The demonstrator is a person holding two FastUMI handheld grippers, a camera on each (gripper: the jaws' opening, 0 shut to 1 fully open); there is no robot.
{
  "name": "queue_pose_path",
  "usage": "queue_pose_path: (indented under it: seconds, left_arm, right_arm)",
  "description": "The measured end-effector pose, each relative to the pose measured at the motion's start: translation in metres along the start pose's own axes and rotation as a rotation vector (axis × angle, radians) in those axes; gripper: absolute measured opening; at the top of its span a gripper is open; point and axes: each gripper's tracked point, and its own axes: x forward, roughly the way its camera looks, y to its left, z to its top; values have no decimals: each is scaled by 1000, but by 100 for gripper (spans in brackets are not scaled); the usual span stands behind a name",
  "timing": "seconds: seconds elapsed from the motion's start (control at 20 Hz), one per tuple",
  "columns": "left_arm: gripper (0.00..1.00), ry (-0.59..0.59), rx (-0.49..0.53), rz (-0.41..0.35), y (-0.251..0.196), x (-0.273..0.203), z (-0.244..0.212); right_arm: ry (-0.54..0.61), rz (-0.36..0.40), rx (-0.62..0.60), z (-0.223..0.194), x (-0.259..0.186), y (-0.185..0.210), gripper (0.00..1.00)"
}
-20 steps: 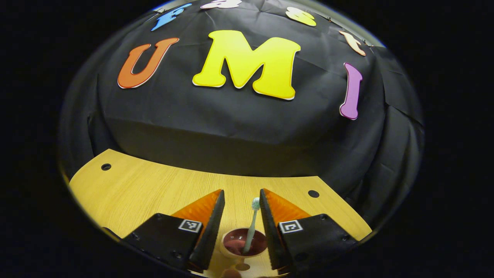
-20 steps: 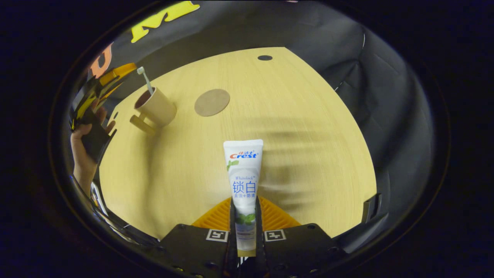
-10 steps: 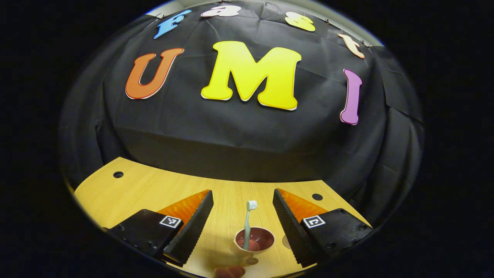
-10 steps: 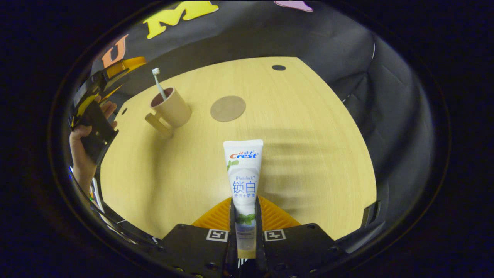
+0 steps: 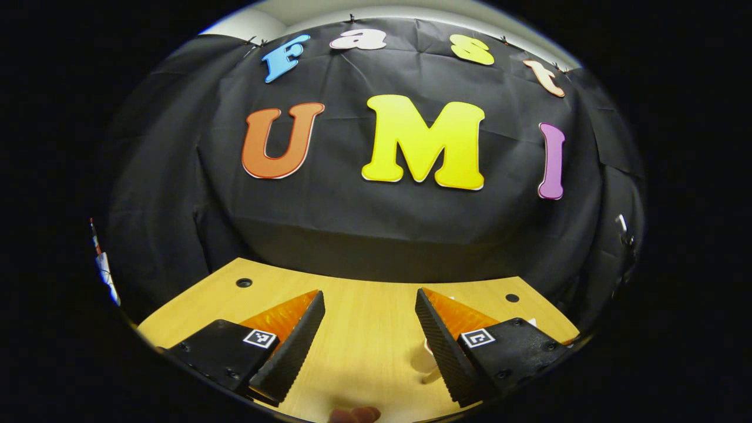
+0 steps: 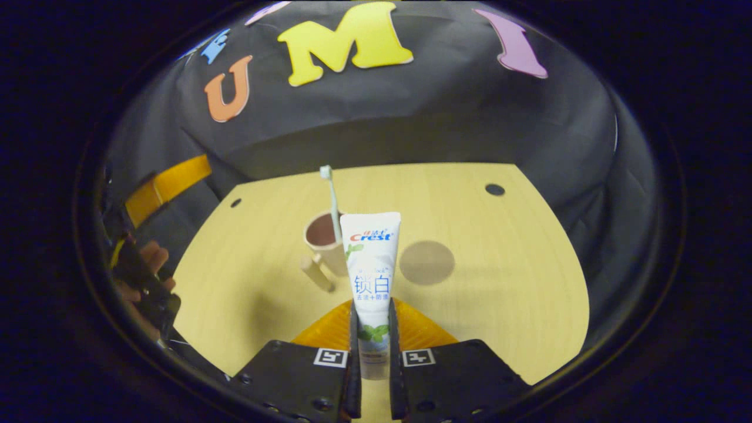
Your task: Put the toothbrush and toothpaste on the desktop into the cup, then pick up the cup and place it on the coaster on the desktop.
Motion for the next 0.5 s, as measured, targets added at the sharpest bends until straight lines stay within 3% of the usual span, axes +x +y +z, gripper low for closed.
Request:
queue_pose_path:
  seconds: [0.3,0.5]
  left_arm:
    - [98,50,-64,60,45,-43,-12]
    - [98,45,-53,103,70,-61,-12]
  right_arm:
    - [-218,60,-105,52,45,34,19]
    - [-275,53,-120,73,75,59,21]
